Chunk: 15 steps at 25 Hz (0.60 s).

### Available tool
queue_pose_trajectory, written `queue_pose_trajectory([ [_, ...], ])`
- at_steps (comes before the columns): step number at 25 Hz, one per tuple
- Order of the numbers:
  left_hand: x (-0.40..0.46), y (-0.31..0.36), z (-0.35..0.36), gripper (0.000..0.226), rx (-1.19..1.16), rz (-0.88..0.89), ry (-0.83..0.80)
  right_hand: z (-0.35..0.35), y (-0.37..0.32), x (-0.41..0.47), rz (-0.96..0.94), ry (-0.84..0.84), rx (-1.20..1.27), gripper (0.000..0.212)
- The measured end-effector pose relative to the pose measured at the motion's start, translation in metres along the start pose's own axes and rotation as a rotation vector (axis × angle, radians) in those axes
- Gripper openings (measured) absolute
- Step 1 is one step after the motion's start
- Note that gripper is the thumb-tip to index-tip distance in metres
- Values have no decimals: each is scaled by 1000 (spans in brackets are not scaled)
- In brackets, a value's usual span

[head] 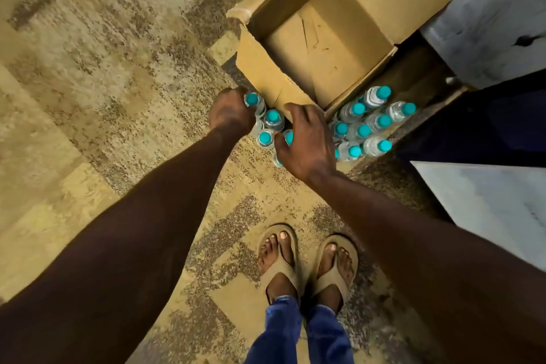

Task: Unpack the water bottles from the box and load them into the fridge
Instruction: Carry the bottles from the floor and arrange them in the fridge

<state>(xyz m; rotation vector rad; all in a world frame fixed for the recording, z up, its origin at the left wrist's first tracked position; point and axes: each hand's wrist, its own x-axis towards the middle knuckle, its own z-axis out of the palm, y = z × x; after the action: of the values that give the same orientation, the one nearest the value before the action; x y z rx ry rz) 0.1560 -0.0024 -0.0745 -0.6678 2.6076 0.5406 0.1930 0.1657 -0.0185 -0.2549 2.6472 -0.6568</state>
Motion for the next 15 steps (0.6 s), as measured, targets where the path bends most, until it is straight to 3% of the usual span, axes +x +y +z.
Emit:
queue_pose_trajectory([
  [4, 25, -5, 31, 43, 116, 50, -17, 27, 18, 14, 6, -32, -4, 55],
  [10, 36, -6, 36, 33, 238, 121, 115, 33, 28, 22, 34, -51, 40, 56],
  [15, 14, -12, 6, 37, -141, 87, 195, 3, 21, 19, 59, 6, 139, 52],
])
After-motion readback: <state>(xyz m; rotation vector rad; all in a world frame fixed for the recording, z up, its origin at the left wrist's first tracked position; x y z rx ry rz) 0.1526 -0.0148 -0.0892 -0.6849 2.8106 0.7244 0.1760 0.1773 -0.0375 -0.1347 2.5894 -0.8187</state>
